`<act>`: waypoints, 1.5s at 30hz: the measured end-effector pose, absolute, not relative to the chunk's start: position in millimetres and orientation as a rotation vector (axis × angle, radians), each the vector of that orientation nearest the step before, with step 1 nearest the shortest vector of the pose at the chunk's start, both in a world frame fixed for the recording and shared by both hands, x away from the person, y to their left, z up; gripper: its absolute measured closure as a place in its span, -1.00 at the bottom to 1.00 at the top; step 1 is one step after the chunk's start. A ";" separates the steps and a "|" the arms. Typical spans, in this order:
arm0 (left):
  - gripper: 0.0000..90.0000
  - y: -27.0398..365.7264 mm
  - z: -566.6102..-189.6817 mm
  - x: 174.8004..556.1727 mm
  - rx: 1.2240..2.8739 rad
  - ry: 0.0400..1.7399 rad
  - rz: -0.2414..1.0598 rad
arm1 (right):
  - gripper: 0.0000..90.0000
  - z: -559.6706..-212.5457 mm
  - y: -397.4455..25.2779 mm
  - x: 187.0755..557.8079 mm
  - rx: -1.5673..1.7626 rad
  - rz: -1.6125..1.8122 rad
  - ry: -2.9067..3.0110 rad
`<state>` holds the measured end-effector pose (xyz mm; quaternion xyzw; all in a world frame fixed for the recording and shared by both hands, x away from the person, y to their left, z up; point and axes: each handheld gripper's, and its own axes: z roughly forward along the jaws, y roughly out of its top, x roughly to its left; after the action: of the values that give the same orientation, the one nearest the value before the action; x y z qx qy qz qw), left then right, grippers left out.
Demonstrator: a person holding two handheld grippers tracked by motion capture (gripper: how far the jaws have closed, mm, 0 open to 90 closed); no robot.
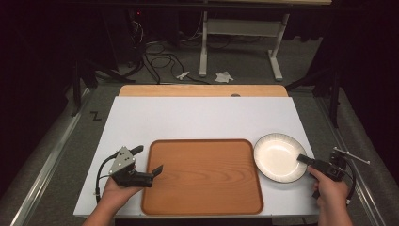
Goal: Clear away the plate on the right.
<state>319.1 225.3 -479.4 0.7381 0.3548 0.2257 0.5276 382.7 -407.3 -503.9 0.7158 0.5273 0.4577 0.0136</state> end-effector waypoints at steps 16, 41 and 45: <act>-0.99 226.8 -477.3 318.0 1.748 0.846 0.563 | 0.89 -478.9 -407.7 369.8 2.061 1.418 1.580; -0.99 226.6 -477.3 318.2 1.746 0.836 0.566 | 0.89 -438.3 -394.4 356.4 1.828 1.469 1.531; -0.99 226.4 -477.3 318.1 1.743 0.834 0.567 | 0.89 -431.2 -389.7 355.0 1.791 1.498 1.551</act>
<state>318.1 226.4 -477.3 0.7317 0.3499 0.2380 0.5344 355.0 -389.7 -431.2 0.6297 0.5455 0.5267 0.1685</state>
